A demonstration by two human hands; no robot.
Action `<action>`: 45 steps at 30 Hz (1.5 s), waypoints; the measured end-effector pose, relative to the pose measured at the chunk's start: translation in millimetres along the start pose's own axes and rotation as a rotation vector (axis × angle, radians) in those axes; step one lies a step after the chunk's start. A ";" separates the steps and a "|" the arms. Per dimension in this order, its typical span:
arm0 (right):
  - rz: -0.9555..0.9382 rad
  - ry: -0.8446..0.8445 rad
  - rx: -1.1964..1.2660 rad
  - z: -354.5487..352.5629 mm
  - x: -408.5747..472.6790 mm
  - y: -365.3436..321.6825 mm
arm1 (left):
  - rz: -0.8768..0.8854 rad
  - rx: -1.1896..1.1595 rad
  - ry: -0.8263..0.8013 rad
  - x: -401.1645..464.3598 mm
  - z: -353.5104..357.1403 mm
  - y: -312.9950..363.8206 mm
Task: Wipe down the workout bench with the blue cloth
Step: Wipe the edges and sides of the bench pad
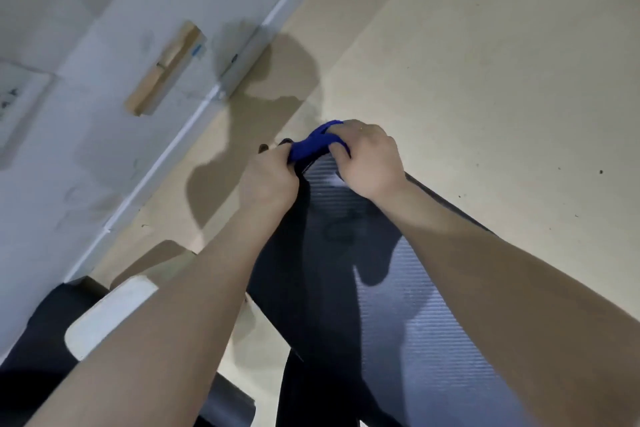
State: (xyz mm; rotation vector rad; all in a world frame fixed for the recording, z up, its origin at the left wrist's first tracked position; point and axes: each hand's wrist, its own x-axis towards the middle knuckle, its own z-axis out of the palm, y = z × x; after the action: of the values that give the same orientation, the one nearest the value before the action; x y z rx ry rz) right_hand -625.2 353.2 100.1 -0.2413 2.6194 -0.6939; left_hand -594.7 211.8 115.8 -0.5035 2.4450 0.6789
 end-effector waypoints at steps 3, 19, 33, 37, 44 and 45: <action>-0.232 -0.174 -0.325 26.2 1.2 -42.1 | -0.148 -0.052 -0.055 -26.5 -2.3 -51.9; -0.219 -0.213 -0.502 36.9 18.7 -43.0 | -0.092 -0.345 0.005 -21.1 16.9 -76.2; -0.689 -0.557 -0.392 94.8 -67.5 -129.4 | -0.232 -0.382 -0.380 -111.2 8.3 -180.5; -0.379 -0.493 -0.108 66.0 -73.5 -134.1 | -0.299 -0.808 -0.271 -129.7 -16.1 -163.2; 0.333 -0.537 0.749 11.7 -128.9 -91.4 | -0.290 -1.161 -0.510 -144.4 -35.9 -148.5; 0.393 -0.579 0.857 8.6 -139.4 -88.2 | -0.298 -1.201 -0.528 -152.6 -35.0 -146.6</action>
State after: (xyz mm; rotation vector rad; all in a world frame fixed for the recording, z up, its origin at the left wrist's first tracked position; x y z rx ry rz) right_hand -491.1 310.9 186.7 0.2837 1.5798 -1.2776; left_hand -419.6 105.3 179.1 -0.9307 1.2277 1.8264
